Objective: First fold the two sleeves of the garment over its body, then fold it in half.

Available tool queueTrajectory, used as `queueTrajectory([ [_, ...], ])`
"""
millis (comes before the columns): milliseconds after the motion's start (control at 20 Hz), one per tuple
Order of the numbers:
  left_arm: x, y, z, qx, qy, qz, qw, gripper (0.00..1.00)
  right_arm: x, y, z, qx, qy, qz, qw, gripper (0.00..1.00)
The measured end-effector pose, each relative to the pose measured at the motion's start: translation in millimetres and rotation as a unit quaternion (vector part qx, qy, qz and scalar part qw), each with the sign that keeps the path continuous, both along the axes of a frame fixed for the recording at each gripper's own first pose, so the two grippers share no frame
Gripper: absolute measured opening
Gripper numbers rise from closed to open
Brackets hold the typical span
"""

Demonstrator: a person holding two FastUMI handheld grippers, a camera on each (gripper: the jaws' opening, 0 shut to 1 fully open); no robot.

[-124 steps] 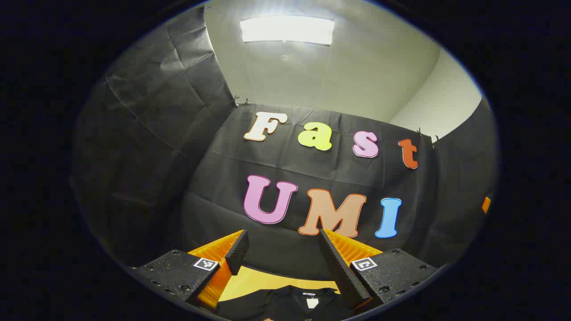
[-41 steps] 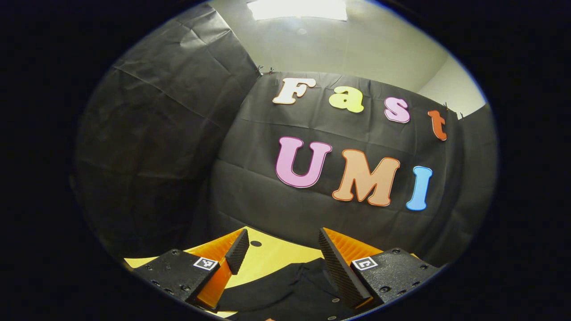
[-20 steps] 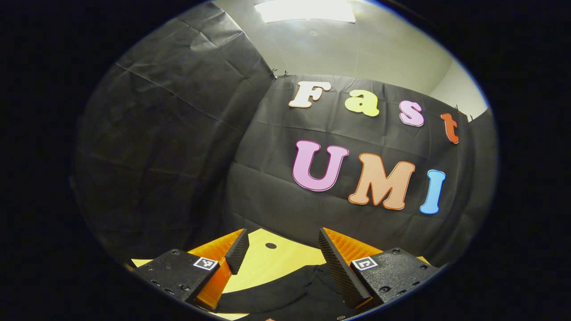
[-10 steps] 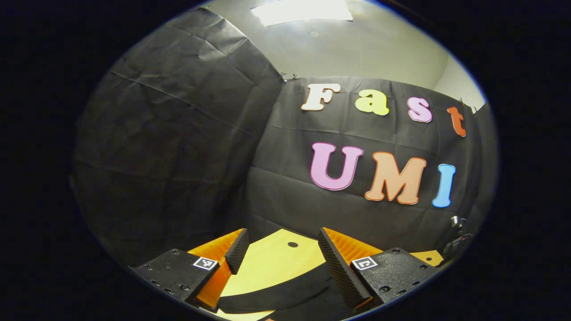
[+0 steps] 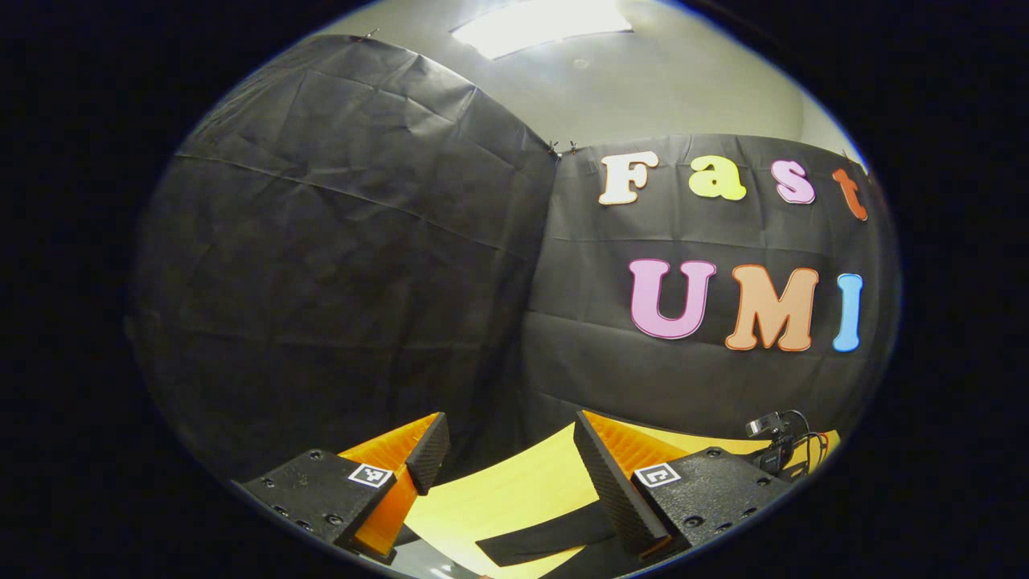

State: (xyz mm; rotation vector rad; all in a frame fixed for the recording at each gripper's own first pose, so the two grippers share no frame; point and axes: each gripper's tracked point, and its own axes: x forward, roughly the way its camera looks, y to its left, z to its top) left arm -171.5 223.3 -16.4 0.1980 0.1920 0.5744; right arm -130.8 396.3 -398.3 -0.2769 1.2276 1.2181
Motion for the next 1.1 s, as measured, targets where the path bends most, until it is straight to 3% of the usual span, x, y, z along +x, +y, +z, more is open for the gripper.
queueTrajectory([
  [50, -2.5, 2.2, -4.4, -0.003, 0.004, 0.003, 1.0, 0.92, -2.1, 0.8, 5.9, 0.007, 0.0, 0.003, 1.0, 1.0],
  [250, -2.7, -2.3, -45.9, -0.043, 0.044, -0.006, 0.998, 0.93, 10.2, -11.4, 22.9, 0.019, -0.014, -0.017, 1.0, 1.0],
  [500, 8.4, -15.6, -121.6, -0.055, 0.135, -0.042, 0.988, 0.94, 39.8, -50.7, 59.4, 0.04, -0.019, -0.102, 0.994, 1.0],
  [700, 4.5, -10.9, -194.2, -0.071, 0.204, -0.053, 0.975, 0.94, 63.3, -99.6, 88.1, 0.06, -0.018, -0.204, 0.977, 1.0],
  [800, -2.6, -3.9, -229.9, -0.094, 0.229, -0.042, 0.968, 0.94, 71.8, -127.9, 105.4, 0.063, -0.015, -0.256, 0.965, 0.95],
  [850, -9.1, 2.2, -247.5, -0.106, 0.245, -0.03, 0.963, 0.94, 77.1, -139.2, 115.6, 0.07, -0.018, -0.279, 0.957, 0.99],
  [1000, -37.3, 19.3, -291.7, -0.137, 0.298, 0.008, 0.945, 0.95, 86.0, -167.2, 139.1, 0.08, -0.044, -0.32, 0.943, 0.98],
  [1100, -45.5, 25.7, -306.8, -0.153, 0.307, 0.022, 0.939, 0.95, 89.2, -181.6, 155.1, 0.082, -0.06, -0.336, 0.936, 0.98],
])
